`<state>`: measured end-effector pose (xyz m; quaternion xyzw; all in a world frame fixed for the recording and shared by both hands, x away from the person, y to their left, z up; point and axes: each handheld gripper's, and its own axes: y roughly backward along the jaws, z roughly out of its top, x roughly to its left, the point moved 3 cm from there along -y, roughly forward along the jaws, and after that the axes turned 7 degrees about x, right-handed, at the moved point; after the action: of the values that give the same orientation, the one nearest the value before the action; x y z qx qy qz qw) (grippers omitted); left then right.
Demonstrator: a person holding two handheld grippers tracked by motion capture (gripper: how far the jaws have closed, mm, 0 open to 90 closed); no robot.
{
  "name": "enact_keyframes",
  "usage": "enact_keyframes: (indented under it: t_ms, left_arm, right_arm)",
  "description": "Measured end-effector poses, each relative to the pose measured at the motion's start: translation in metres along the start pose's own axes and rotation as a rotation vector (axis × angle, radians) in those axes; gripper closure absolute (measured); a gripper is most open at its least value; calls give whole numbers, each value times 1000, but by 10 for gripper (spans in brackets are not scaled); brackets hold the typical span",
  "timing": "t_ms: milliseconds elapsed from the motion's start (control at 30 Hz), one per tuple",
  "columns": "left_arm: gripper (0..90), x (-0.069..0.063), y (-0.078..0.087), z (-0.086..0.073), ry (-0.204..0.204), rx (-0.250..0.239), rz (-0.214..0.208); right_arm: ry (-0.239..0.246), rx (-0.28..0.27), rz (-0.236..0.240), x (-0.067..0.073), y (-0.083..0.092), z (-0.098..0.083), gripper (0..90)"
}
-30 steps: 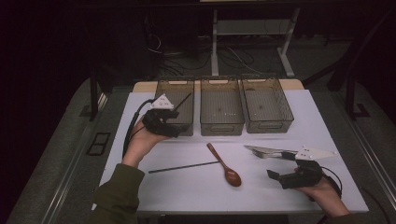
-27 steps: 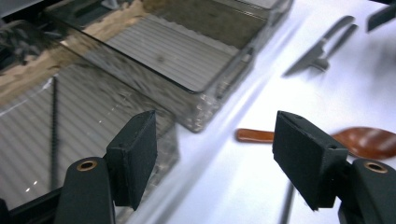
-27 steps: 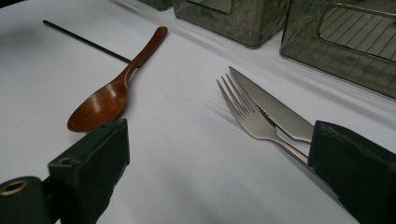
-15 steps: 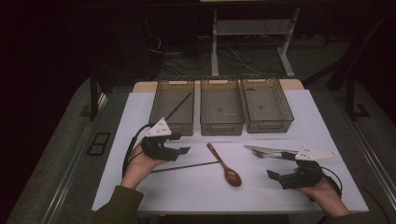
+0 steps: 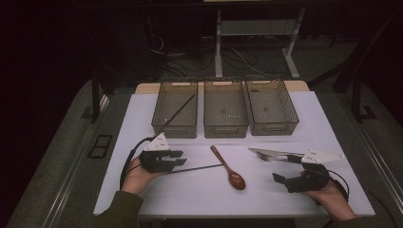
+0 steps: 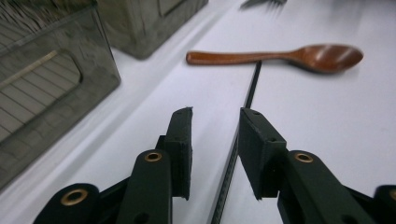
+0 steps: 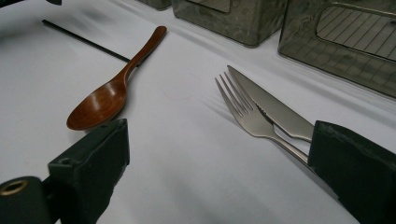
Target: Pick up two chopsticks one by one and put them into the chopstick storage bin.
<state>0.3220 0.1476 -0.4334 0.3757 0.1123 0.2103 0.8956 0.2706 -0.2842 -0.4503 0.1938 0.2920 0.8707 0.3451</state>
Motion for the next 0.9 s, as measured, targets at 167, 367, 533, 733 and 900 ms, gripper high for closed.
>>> enact_keyframes:
  t_ms: [167,367,533,733,900]
  left_arm:
    - [667,1,-6,-4,-16,41,-10]
    - [703,5,-14,-9,-27,66,-41]
    - [733,7,-18,-10,-34,76,-72]
    - [762,5,-21,-12,-36,97,-120]
    - [771,4,-26,-14,-41,123,-140]
  right_arm:
    - [4,2,0,1,0,0,48]
    - [3,3,-1,1,-1,0,48]
    - [1,4,1,1,-1,0,48]
    - [3,5,2,1,-1,0,48]
    - [4,4,2,1,0,0,48]
